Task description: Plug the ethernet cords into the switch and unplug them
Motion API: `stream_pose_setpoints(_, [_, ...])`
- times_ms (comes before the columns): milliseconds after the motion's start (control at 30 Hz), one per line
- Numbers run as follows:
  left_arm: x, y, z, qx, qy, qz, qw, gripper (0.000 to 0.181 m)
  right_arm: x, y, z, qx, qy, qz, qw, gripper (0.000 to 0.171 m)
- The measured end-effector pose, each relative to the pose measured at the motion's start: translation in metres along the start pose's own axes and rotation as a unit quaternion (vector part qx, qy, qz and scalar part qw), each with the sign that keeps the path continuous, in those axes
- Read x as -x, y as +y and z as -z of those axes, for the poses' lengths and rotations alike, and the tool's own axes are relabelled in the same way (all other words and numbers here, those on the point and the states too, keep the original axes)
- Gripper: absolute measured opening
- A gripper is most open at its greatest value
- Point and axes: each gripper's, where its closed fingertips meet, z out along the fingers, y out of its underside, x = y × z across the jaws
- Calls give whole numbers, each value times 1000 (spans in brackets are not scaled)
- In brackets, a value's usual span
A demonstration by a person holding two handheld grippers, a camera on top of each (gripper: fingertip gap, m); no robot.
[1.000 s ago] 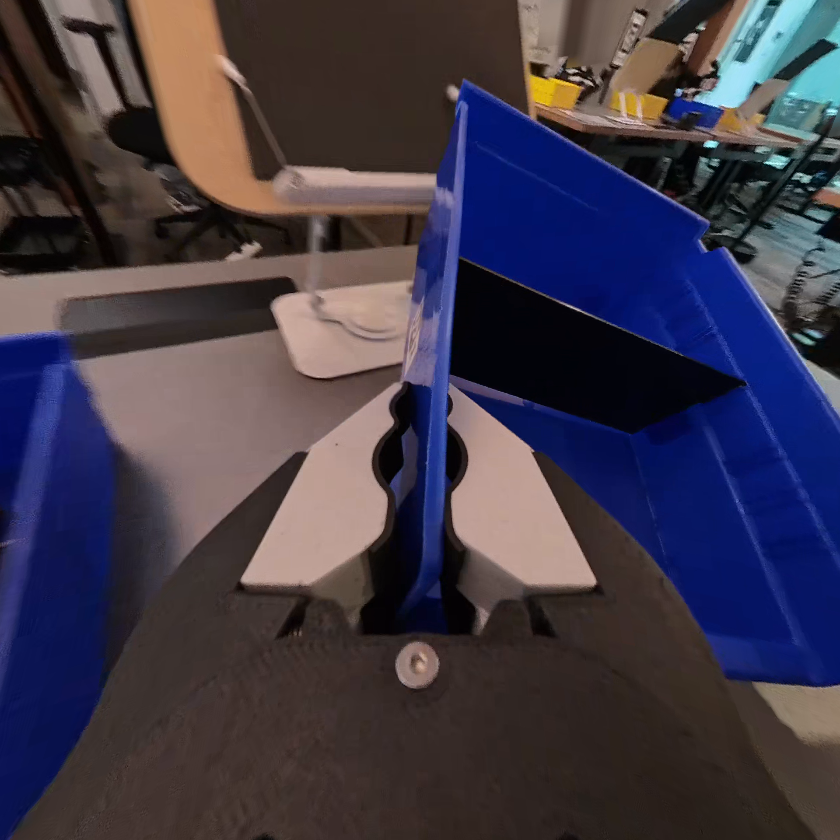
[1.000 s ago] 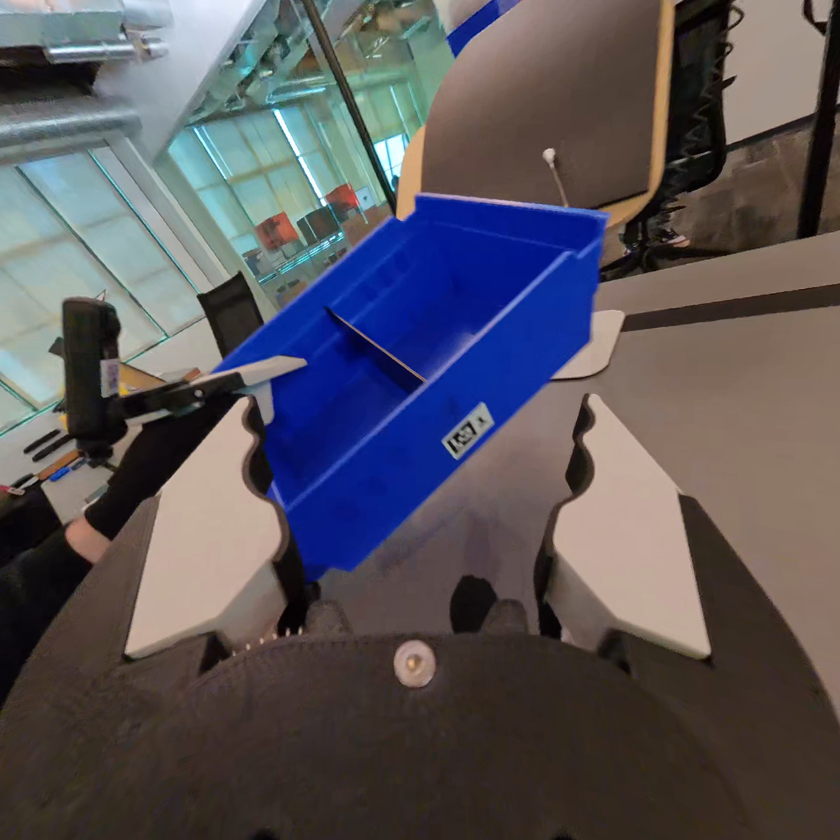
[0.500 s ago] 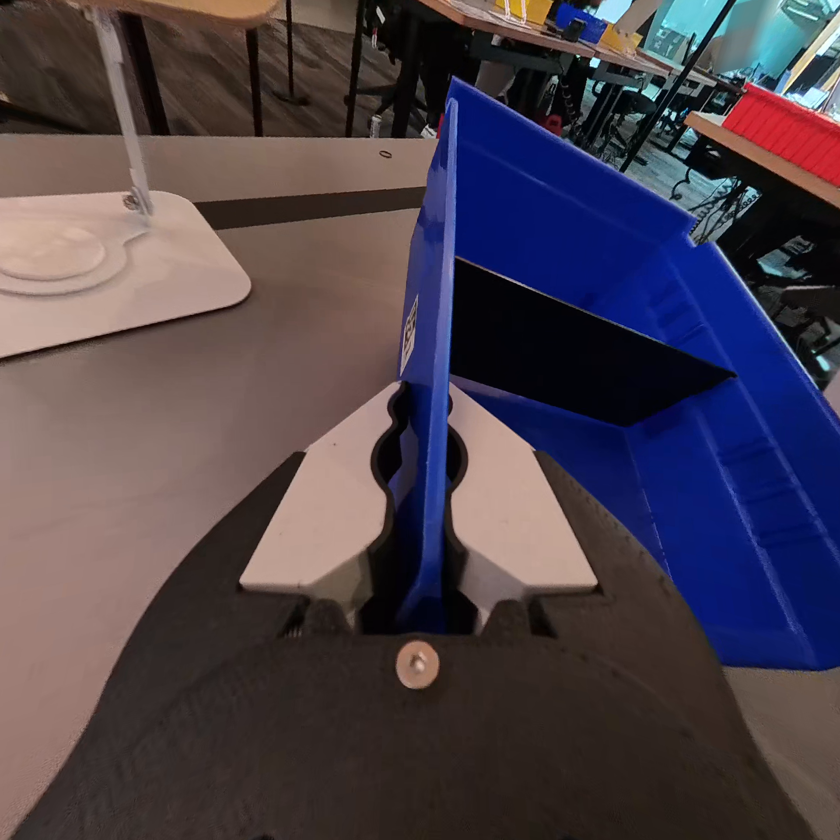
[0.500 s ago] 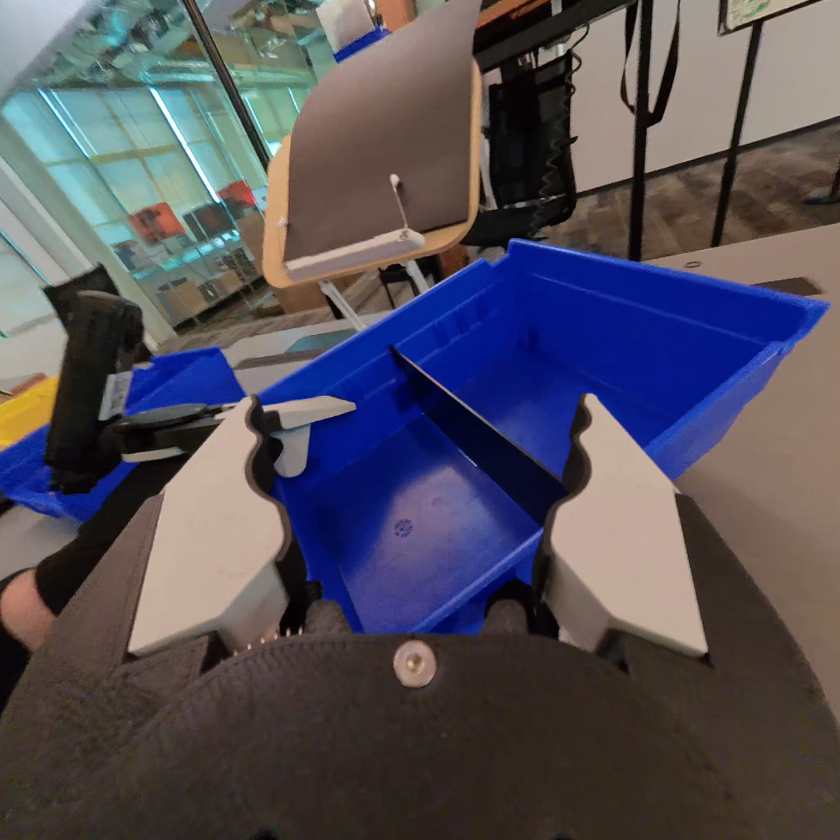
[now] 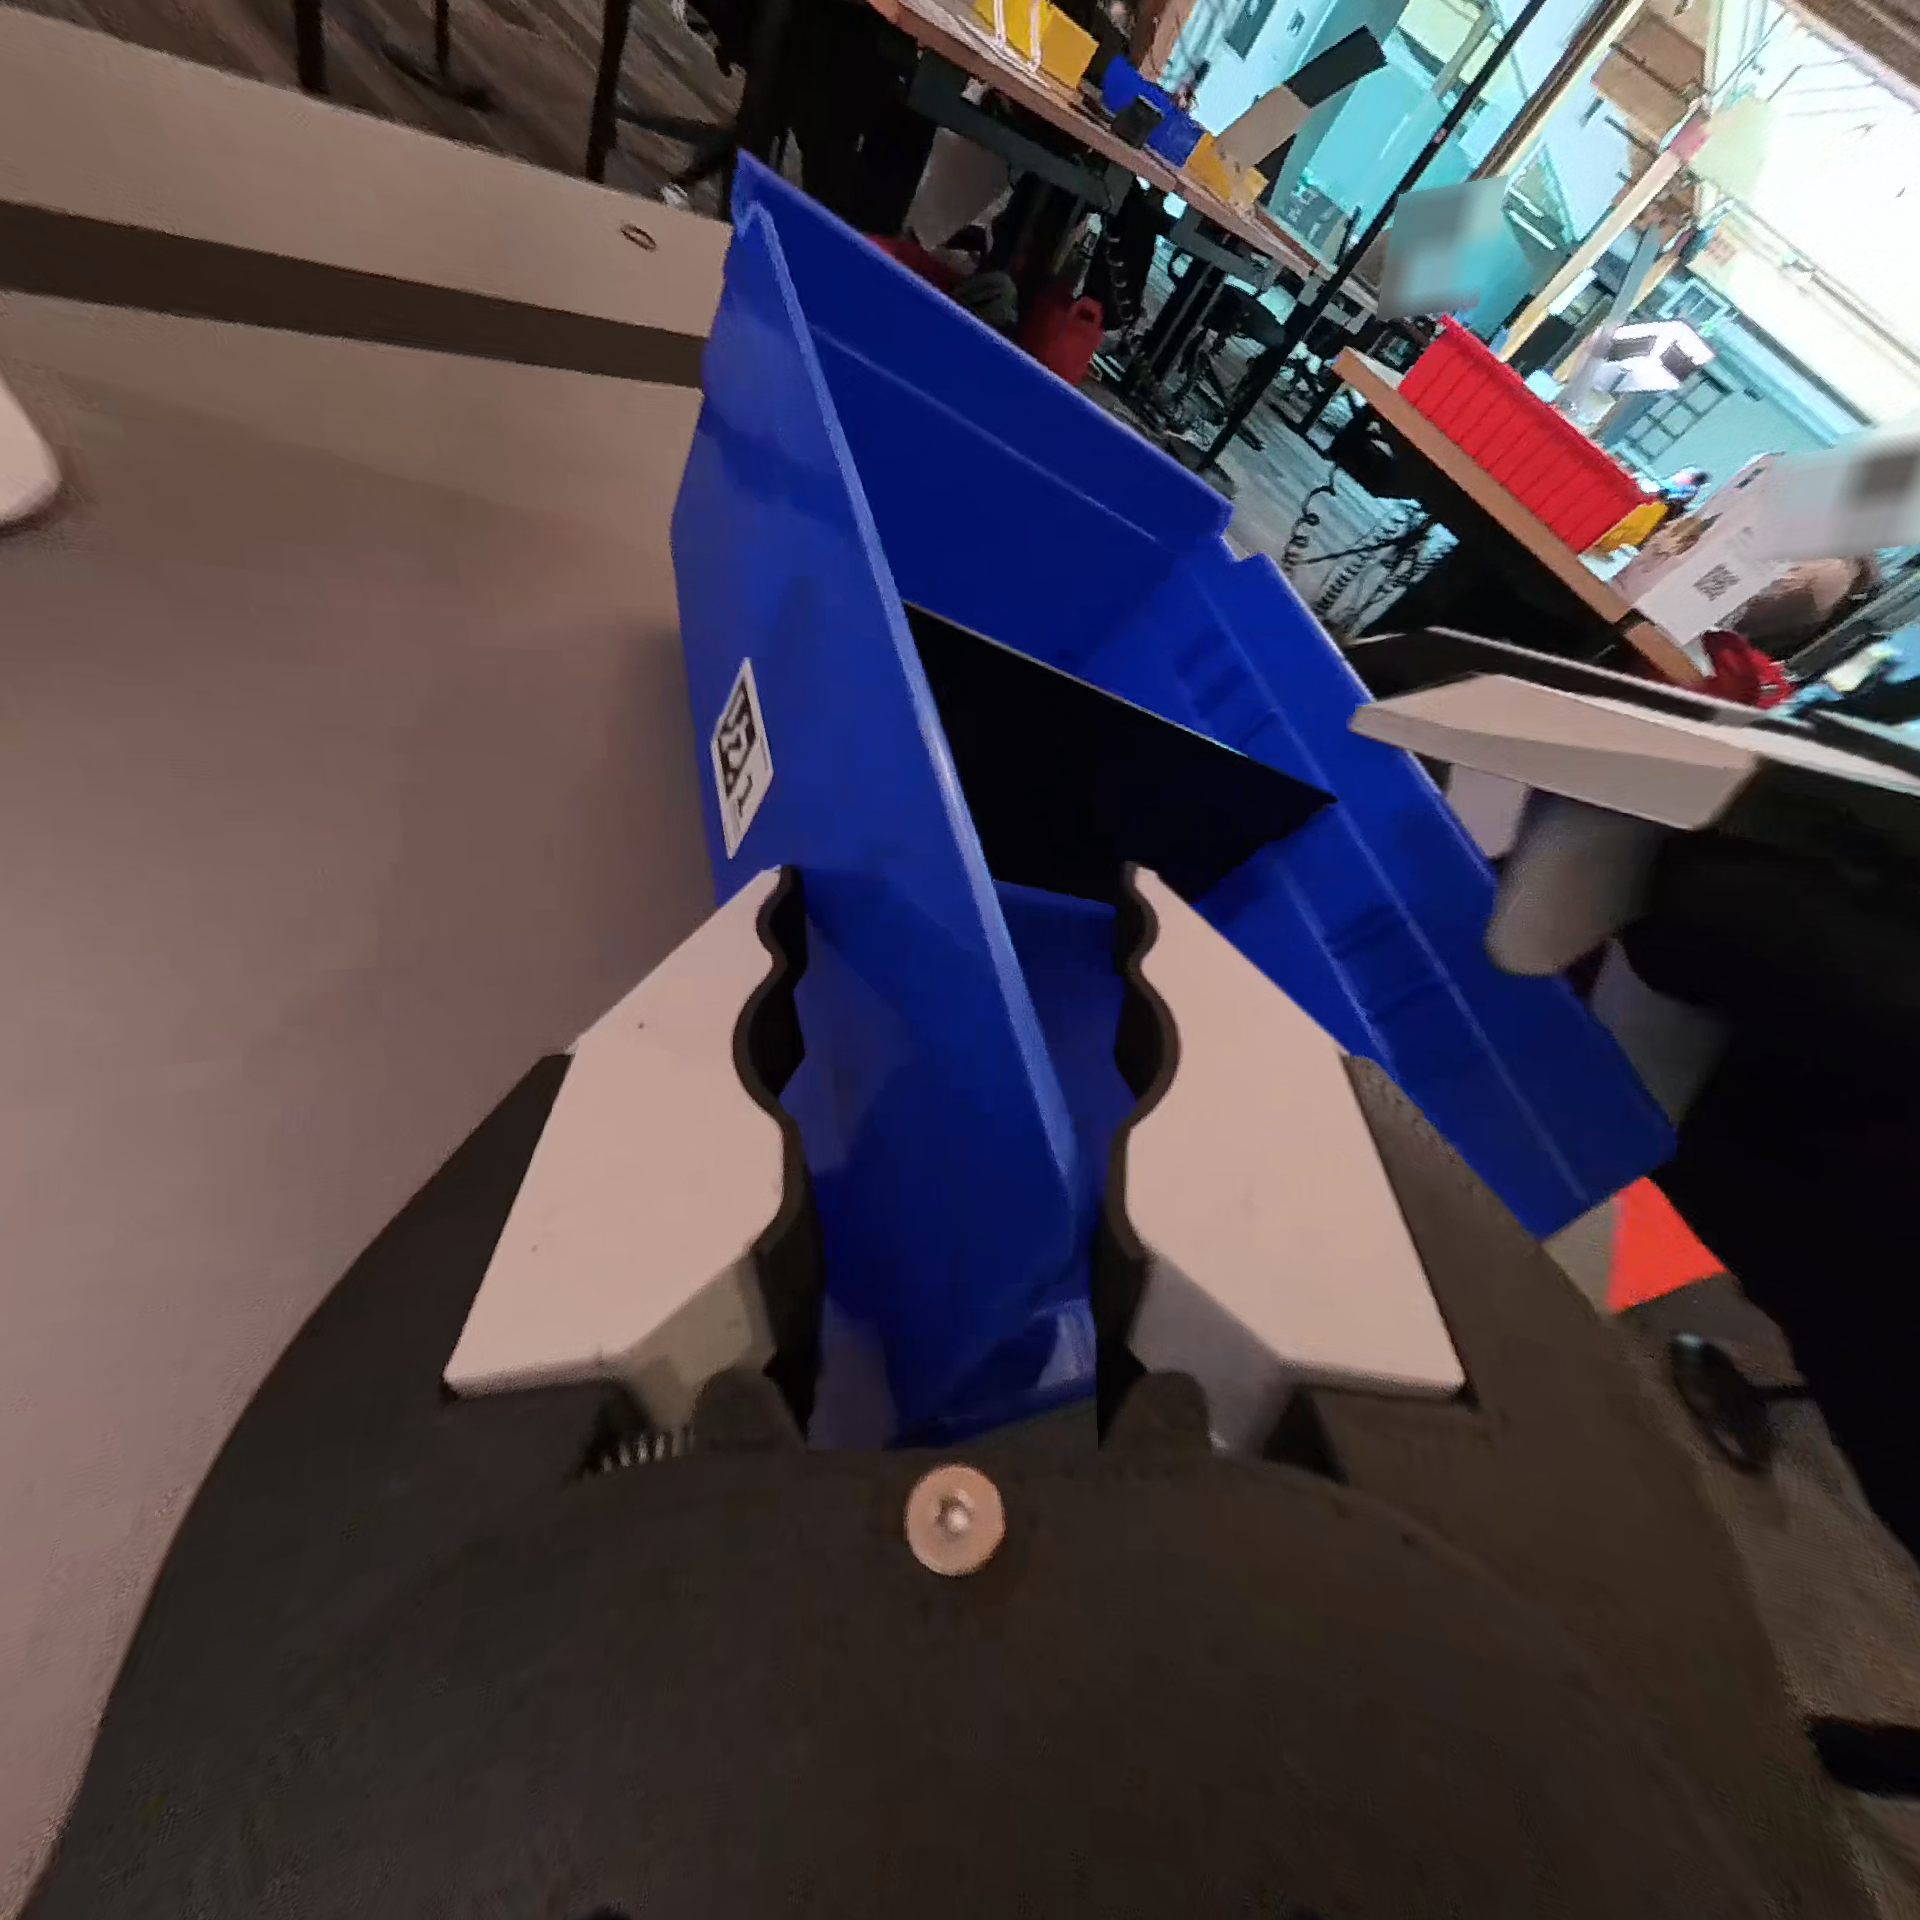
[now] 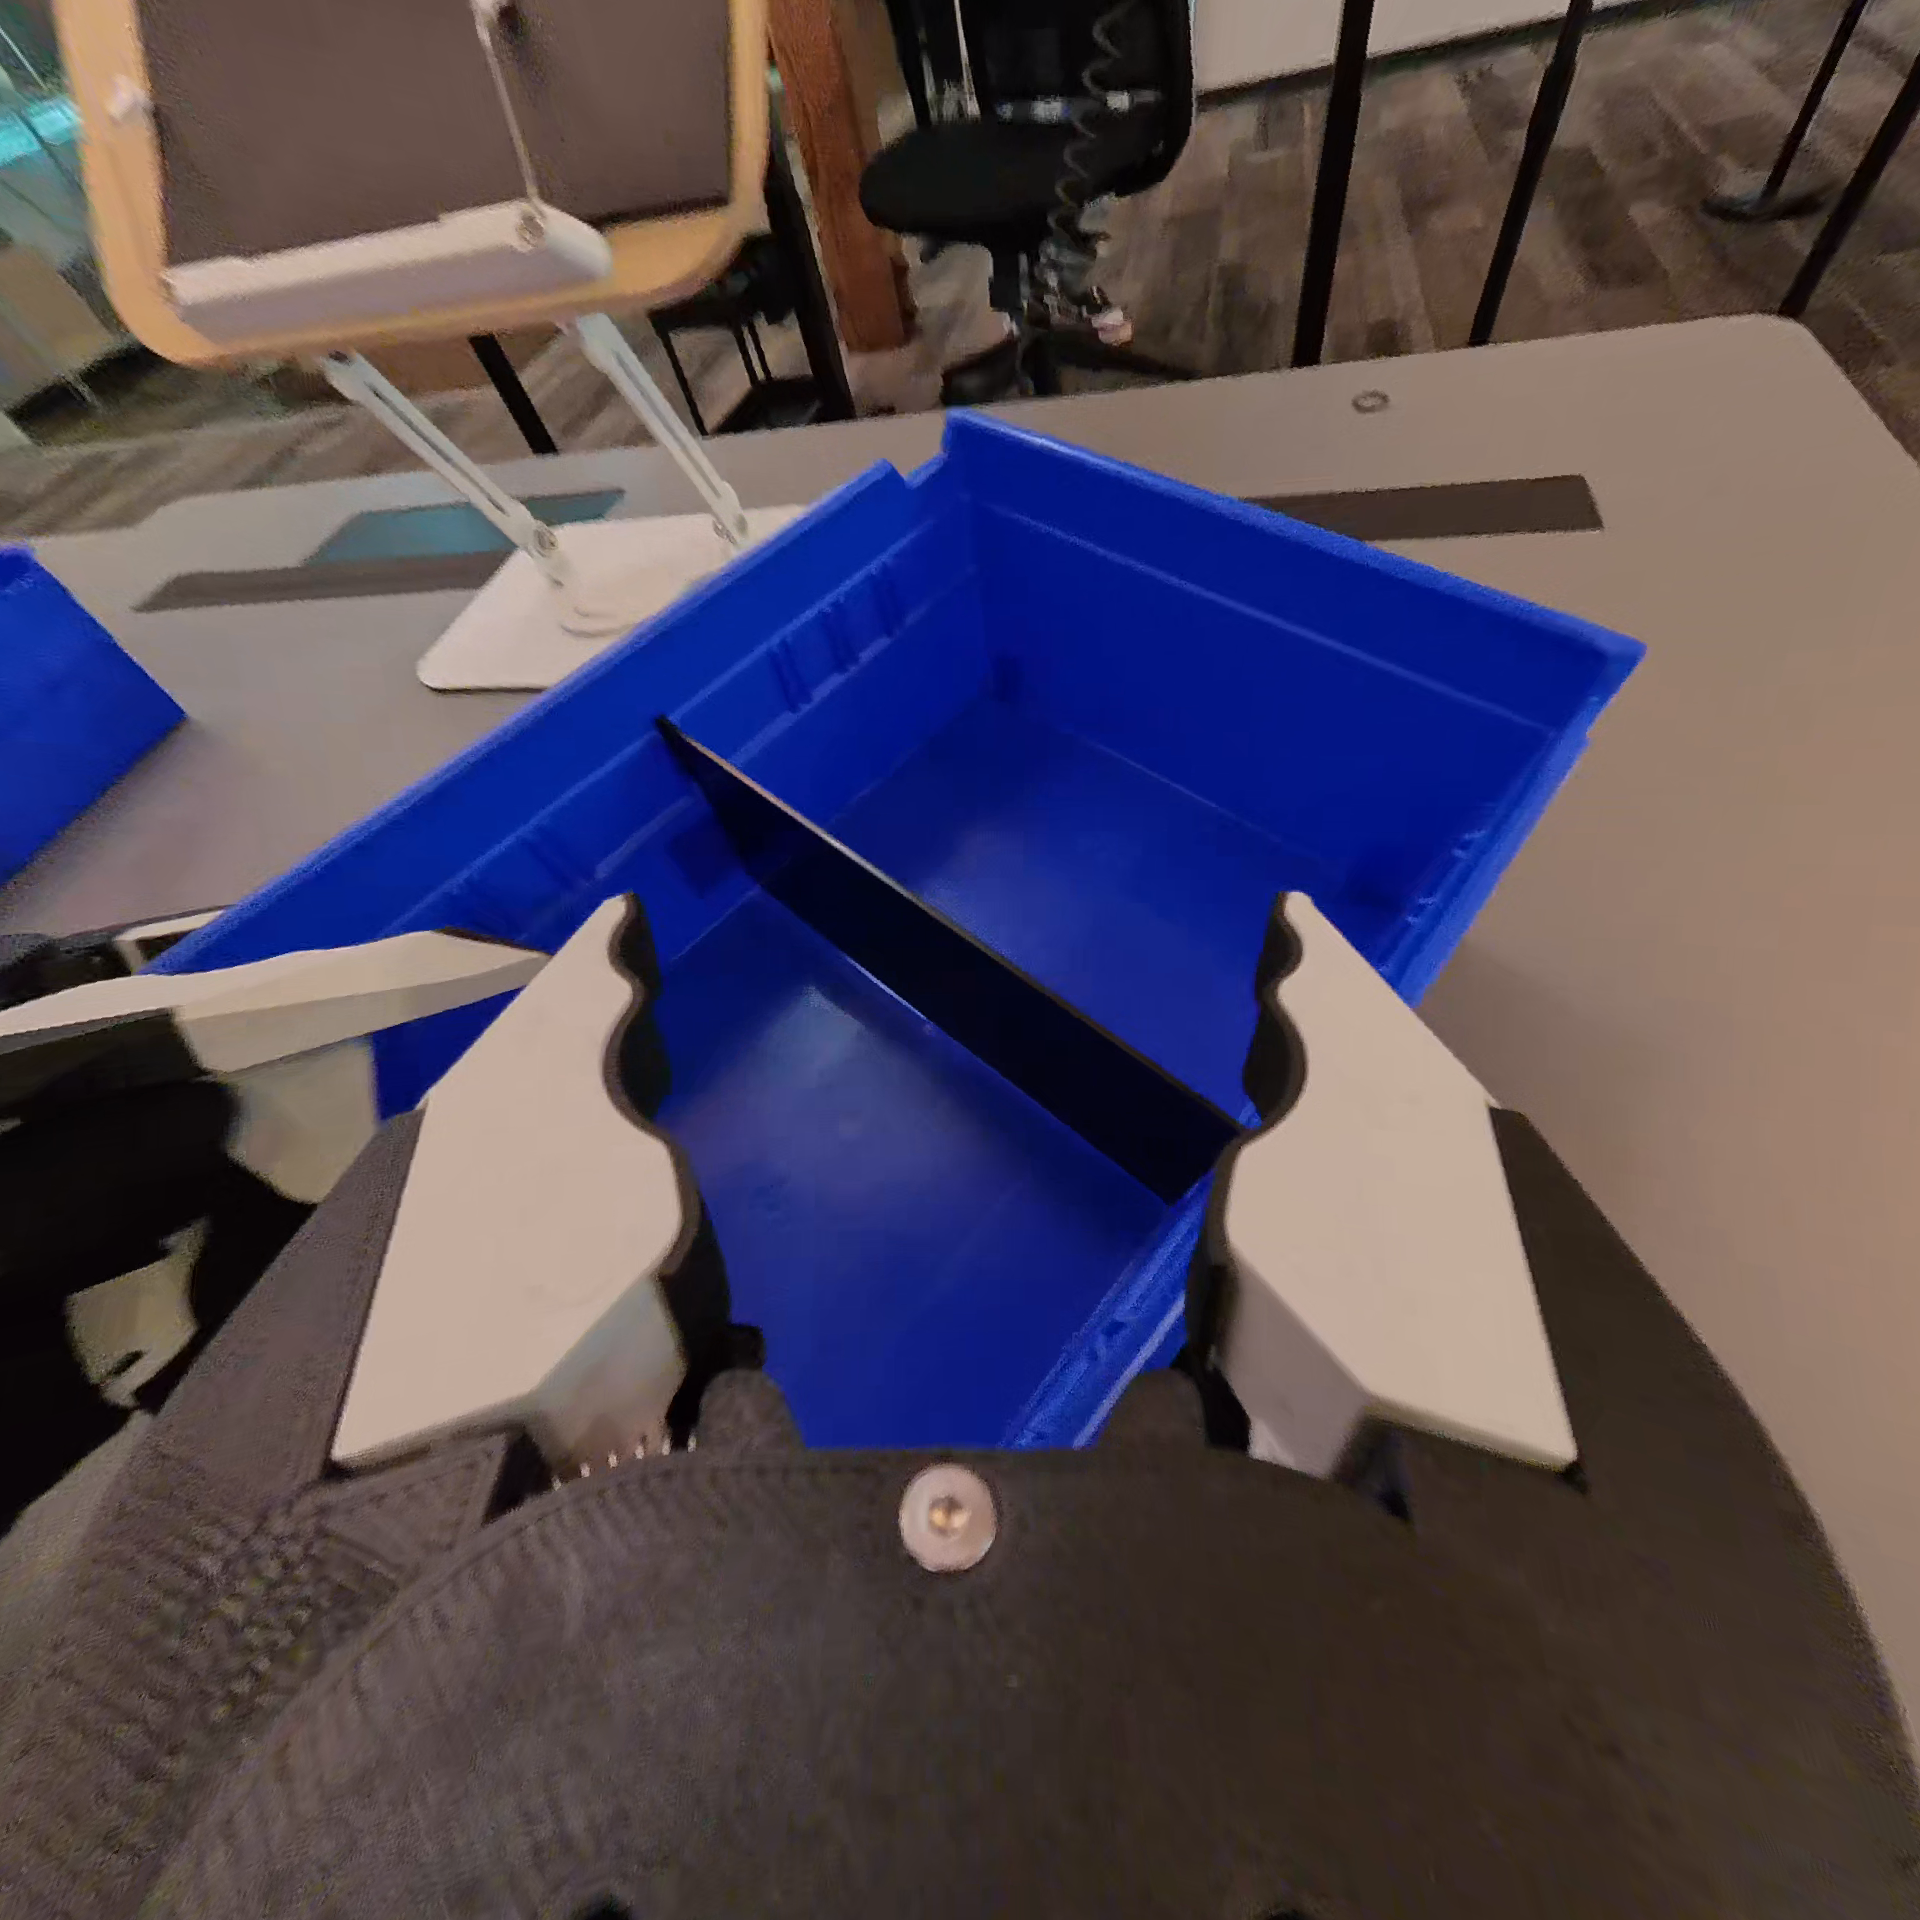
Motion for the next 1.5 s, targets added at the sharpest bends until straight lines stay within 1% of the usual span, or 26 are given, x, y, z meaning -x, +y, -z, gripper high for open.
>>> stream_pose_setpoints(100, [-13, 10, -8, 18, 30, 42, 998, 66, -24, -1, -5, 25, -3, 1, 1000, 105])
stream_pose_setpoints(133, [-16, 14, -11, 23, 33, 53, 998, 67, -32, -1, -8, 35, -10, -4, 999, 104])
stream_pose_setpoints(167, [-19, 18, -14, 29, 35, 68, 997, 64, -40, -1, -11, 44, -16, -8, 999, 103])
stream_pose_setpoints(233, [-28, 21, -19, 31, 45, 94, 994, 66, -56, -8, -16, 49, -31, -12, 998, 94])
stream_pose_setpoints(367, [-51, 25, -36, 39, 60, 111, 991, 71, -90, -16, -29, 72, -60, 0, 996, 79])
stream_pose_setpoints(500, [-69, 19, -61, 42, 105, 167, 979, 76, -119, -28, -42, 78, -104, 19, 991, 76])
stream_pose_setpoints(567, [-75, 17, -72, 40, 114, 166, 979, 78, -132, -32, -49, 76, -119, 29, 990, 74])
stream_pose_setpoints(633, [-80, 18, -79, 42, 120, 165, 978, 79, -140, -36, -54, 75, -133, 24, 988, 68])
stream_pose_setpoints(733, [-82, 18, -79, 40, 124, 156, 979, 78, -141, -37, -57, 85, -140, 39, 986, 68])
stream_pose_setpoints(767, [-82, 18, -77, 42, 125, 151, 980, 77, -143, -39, -57, 84, -130, 49, 987, 72])
stream_pose_setpoints(833, [-82, 12, -68, 30, 127, 134, 982, 85, -152, -47, -56, 68, -86, 77, 991, 82])
stream_pose_setpoints(900, [-78, 3, -52, 10, 120, 99, 988, 88, -161, -59, -49, 47, -34, 119, 991, 88])
stream_pose_setpoints(967, [-79, -6, -29, -4, 125, 65, 990, 85, -167, -75, -37, 22, 18, 154, 988, 88])
stream_pose_setpoints(1033, [-77, -17, 0, -11, 125, 10, 992, 79, -166, -91, -21, 0, 69, 198, 978, 87])
stream_pose_setpoints(1100, [-64, -32, 35, -22, 108, -63, 992, 75, -152, -104, -2, -14, 109, 255, 961, 85])
stream_pose_setpoints(1167, [-32, -56, 72, -35, 50, -153, 986, 69, -120, -112, 13, -29, 113, 291, 950, 78])
stream_pose_setpoints(1233, [13, -86, 113, -33, -26, -239, 970, 62, -77, -117, 25, -52, 99, 317, 942, 74])
stream_pose_setpoints(1333, [98, -131, 182, -4, -157, -328, 932, 52, -1, -110, 32, -69, 32, 316, 946, 71])
stream_pose_setpoints(1433, [176, -168, 254, 26, -264, -353, 897, 49, 72, -92, 27, -62, -37, 314, 946, 68])
stream_pose_setpoints(1500, [220, -177, 293, 65, -307, -346, 884, 48, 125, -74, 20, -54, -107, 283, 952, 64])
